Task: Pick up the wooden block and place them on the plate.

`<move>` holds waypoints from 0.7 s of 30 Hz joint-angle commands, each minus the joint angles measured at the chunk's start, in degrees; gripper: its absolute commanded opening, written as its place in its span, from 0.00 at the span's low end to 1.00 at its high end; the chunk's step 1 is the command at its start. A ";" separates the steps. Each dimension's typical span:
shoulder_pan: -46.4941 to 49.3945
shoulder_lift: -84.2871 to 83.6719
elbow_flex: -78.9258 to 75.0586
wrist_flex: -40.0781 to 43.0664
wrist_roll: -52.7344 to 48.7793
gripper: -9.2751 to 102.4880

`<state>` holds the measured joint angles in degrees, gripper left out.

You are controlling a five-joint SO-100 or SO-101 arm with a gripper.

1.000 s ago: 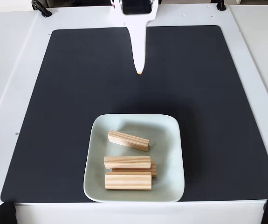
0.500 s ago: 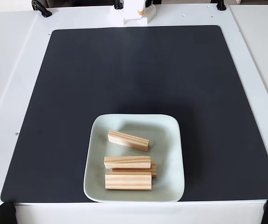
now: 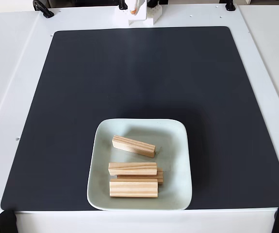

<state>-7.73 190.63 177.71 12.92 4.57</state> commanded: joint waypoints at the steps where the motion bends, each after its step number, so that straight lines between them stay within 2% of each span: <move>1: 0.44 2.99 2.02 6.24 0.44 0.08; 5: 0.53 2.55 3.96 9.05 0.35 0.08; 16: -0.44 2.46 3.96 30.15 0.09 0.08; 21: 0.44 2.37 3.78 30.67 0.44 0.08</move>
<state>-7.82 192.66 181.23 43.33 4.57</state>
